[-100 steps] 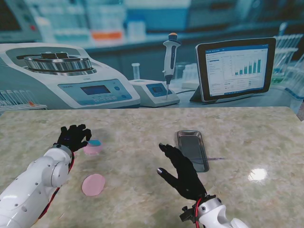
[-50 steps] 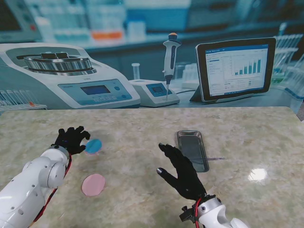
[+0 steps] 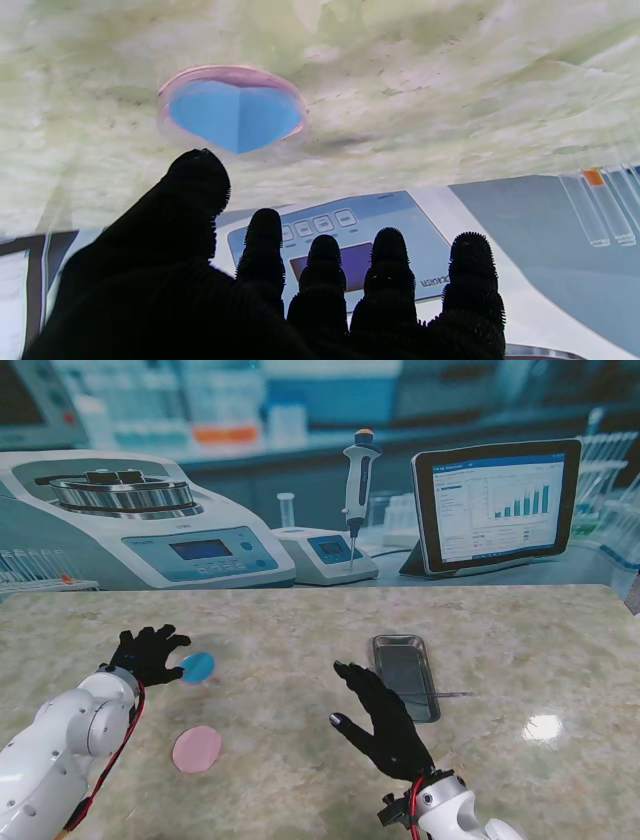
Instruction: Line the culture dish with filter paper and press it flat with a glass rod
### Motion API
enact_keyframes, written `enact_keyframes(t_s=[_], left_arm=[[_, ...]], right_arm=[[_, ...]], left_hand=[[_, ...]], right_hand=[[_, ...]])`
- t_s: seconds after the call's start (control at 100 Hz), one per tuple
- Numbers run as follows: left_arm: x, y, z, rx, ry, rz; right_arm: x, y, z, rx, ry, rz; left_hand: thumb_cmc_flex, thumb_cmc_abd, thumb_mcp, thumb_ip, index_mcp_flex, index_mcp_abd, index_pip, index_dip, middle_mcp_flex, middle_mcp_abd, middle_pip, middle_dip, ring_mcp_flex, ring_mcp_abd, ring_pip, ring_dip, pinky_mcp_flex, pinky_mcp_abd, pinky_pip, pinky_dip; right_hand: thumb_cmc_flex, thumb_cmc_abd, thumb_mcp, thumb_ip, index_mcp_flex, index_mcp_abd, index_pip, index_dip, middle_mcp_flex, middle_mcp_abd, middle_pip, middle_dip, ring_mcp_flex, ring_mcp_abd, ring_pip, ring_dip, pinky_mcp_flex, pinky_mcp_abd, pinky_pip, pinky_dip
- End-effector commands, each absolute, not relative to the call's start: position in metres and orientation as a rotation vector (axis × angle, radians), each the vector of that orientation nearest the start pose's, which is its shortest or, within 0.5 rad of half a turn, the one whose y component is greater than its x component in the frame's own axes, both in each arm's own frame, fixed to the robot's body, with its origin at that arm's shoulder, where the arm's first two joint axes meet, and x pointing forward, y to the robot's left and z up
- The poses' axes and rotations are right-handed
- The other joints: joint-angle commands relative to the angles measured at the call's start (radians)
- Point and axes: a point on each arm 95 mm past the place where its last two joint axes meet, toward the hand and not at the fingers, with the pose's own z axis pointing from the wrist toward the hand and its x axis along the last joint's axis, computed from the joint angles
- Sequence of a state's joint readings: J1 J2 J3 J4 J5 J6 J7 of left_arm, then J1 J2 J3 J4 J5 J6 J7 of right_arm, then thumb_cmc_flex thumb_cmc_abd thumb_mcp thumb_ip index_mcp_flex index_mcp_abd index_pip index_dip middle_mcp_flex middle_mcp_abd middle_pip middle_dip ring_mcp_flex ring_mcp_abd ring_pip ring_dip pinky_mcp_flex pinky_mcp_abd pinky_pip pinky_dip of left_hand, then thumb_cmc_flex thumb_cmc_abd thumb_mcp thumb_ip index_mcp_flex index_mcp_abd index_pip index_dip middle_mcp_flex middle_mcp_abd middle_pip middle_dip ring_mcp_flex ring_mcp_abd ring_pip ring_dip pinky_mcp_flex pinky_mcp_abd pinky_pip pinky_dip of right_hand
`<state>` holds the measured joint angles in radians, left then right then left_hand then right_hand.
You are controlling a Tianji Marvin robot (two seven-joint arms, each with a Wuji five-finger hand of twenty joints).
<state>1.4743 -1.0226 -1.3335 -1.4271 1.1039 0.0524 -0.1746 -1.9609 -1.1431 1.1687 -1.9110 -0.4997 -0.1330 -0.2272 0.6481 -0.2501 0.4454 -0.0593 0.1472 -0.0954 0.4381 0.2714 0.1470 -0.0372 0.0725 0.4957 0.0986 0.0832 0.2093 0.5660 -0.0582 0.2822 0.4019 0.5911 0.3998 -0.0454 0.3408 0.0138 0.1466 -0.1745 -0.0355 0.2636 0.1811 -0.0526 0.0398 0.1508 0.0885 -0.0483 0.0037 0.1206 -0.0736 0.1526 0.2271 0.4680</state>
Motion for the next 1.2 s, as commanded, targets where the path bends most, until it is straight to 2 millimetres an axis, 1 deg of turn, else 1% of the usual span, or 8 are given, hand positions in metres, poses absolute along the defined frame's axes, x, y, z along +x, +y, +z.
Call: enact_keyframes(t_s=[0.0,0.38,0.42,0.55,0.59,0.74,0.97,1.19], left_arm=[[0.433,0.106,-0.332,-1.311,1.553,-1.041],[0.391,0.089,-0.313,-1.401,1.522,-1.289],[0.386,0.087,-0.312,-1.413,1.516,-1.321],[0.37,0.08,-0.309,-1.453,1.486,-1.433],[0.365,0.077,-0.307,-1.453,1.483,-1.456],[0.347,0.069,-0.302,-1.451,1.467,-1.539],[0.326,0.058,-0.299,-1.472,1.439,-1.624],[0.31,0.05,-0.304,-1.503,1.446,-1.642]], right_arm=[[0.268,0.071,-0.324,-1.965,-1.224,-2.41],[0.274,0.068,-0.318,-1.957,-1.296,-2.422],[0.275,0.067,-0.316,-1.953,-1.314,-2.426],[0.28,0.063,-0.31,-1.949,-1.376,-2.435],[0.282,0.061,-0.308,-1.95,-1.398,-2.435],[0.288,0.053,-0.301,-1.957,-1.469,-2.442],[0.297,0.038,-0.288,-1.974,-1.6,-2.452],[0.306,0.026,-0.283,-2.002,-1.717,-2.434]], left_hand=[[-0.029,0.044,-0.038,-0.002,0.005,0.022,-0.043,-0.025,-0.025,-0.022,-0.027,-0.032,-0.045,0.003,-0.038,-0.021,-0.023,-0.009,-0.069,0.018],[0.037,0.155,-0.266,0.026,0.034,0.058,-0.2,-0.101,-0.025,-0.01,-0.034,-0.103,-0.041,0.014,-0.083,-0.044,-0.015,-0.005,-0.171,0.048],[0.085,0.176,-0.347,0.038,0.05,0.054,-0.202,-0.099,-0.023,-0.006,-0.03,-0.096,-0.03,0.019,-0.089,-0.038,-0.006,-0.001,-0.189,0.061],[0.096,0.184,-0.355,0.039,0.056,0.053,-0.194,-0.095,-0.02,0.0,-0.014,-0.081,-0.021,0.025,-0.091,-0.037,-0.006,0.004,-0.193,0.062],[0.096,0.186,-0.357,0.039,0.053,0.056,-0.196,-0.095,-0.02,-0.002,-0.013,-0.08,-0.02,0.026,-0.093,-0.038,-0.006,0.005,-0.194,0.062],[0.099,0.195,-0.369,0.04,0.052,0.062,-0.213,-0.104,-0.018,0.003,-0.014,-0.086,-0.011,0.032,-0.108,-0.042,-0.007,0.009,-0.202,0.06],[0.108,0.209,-0.393,0.042,0.078,0.084,-0.227,-0.112,-0.014,0.015,-0.008,-0.102,-0.009,0.033,-0.124,-0.045,-0.013,0.013,-0.223,0.056],[0.106,0.234,-0.413,0.045,0.061,0.089,-0.232,-0.112,-0.025,0.017,-0.019,-0.112,-0.031,0.028,-0.137,-0.056,-0.034,0.01,-0.246,0.047]], right_hand=[[0.006,0.024,-0.015,-0.009,0.007,-0.021,0.004,0.011,-0.022,-0.033,-0.003,0.001,-0.015,-0.014,-0.022,0.003,-0.012,-0.004,0.0,0.02],[0.057,0.009,0.012,0.008,0.006,-0.024,0.012,0.027,-0.016,-0.031,0.008,0.004,-0.015,-0.015,-0.021,0.006,-0.011,-0.004,0.002,0.02],[0.071,0.007,0.02,0.014,0.006,-0.025,0.012,0.029,-0.015,-0.031,0.011,0.005,-0.015,-0.014,-0.02,0.007,-0.011,-0.004,0.003,0.021],[0.113,0.002,0.044,0.043,0.005,-0.027,0.014,0.039,-0.013,-0.032,0.021,0.008,-0.014,-0.015,-0.019,0.012,-0.01,-0.005,0.008,0.023],[0.116,0.002,0.041,0.077,0.003,-0.028,0.015,0.057,-0.015,-0.032,0.032,0.007,-0.015,-0.016,-0.019,0.018,-0.013,-0.005,0.017,0.025],[0.118,-0.002,0.036,0.081,0.004,-0.028,0.018,0.069,-0.007,-0.027,0.045,0.01,-0.008,-0.012,-0.013,0.024,-0.007,-0.002,0.03,0.028],[0.114,-0.016,0.018,0.056,-0.023,-0.012,0.064,0.373,-0.001,-0.01,0.183,0.047,0.016,0.008,0.083,0.07,-0.033,0.015,0.245,-0.041],[0.107,-0.022,0.012,0.039,-0.032,0.002,0.161,0.441,0.005,0.004,0.263,0.075,0.025,0.019,0.138,0.079,-0.034,0.022,0.312,-0.081]])
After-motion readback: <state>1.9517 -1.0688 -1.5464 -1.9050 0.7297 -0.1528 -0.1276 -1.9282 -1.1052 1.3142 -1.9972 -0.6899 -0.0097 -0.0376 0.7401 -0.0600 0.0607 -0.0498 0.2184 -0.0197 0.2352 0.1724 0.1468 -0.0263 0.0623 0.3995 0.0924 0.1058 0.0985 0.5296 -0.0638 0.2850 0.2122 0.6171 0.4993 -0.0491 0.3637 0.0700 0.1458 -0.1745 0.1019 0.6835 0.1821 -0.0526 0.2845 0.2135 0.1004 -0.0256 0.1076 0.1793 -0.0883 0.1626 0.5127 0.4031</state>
